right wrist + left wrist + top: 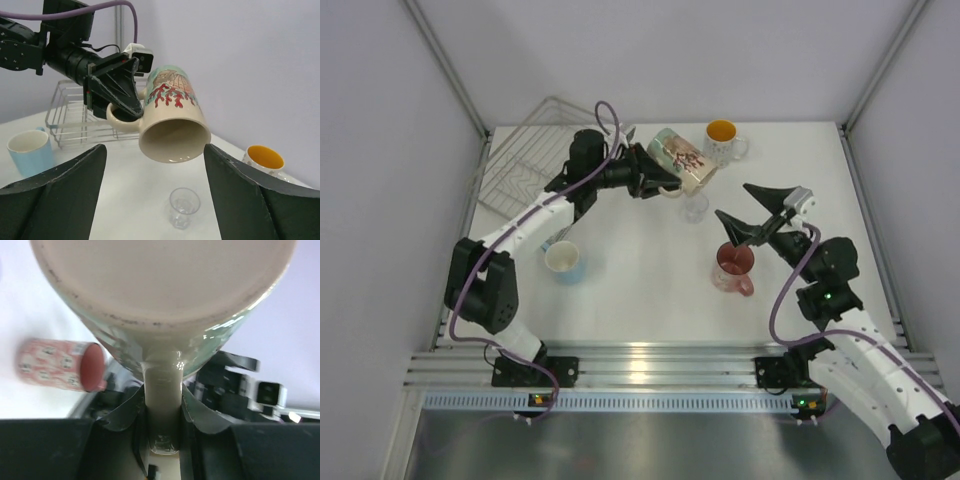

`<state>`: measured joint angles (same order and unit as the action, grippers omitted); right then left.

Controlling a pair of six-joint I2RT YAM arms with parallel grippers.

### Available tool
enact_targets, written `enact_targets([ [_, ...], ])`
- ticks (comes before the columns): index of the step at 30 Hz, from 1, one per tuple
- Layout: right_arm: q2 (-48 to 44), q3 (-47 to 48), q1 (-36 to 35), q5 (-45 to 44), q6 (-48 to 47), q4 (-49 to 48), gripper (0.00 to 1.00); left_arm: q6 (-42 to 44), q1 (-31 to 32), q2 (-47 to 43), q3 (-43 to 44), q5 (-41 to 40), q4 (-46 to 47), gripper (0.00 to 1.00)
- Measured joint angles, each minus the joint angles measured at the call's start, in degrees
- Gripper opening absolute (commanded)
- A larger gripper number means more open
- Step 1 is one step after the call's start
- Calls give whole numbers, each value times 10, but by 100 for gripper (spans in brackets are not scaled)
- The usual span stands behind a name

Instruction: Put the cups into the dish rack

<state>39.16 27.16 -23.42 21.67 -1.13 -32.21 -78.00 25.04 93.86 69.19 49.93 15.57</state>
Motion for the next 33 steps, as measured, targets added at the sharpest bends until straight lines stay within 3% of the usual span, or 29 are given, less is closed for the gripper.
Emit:
enact_targets([
  [3, -7, 16, 0, -17, 52, 29, 79, 119, 1, -9, 59, -69, -147, 0],
  [7, -1, 71, 0, -31, 111, 86, 99, 261, 0, -18, 136, -200, -311, 0],
  [13, 19, 146, -1, -39, 169, 177, 99, 416, 0, -16, 213, -413, -456, 0],
  [24, 29, 169, -1, -60, 205, 278, 99, 571, -6, 69, 332, -715, -525, 0],
  [29, 26, 168, -1, -60, 208, 278, 99, 576, -31, 123, 383, -774, -531, 0],
  [33, 20, 168, -1, -59, 208, 276, 99, 561, -74, 165, 416, -776, -531, 0],
])
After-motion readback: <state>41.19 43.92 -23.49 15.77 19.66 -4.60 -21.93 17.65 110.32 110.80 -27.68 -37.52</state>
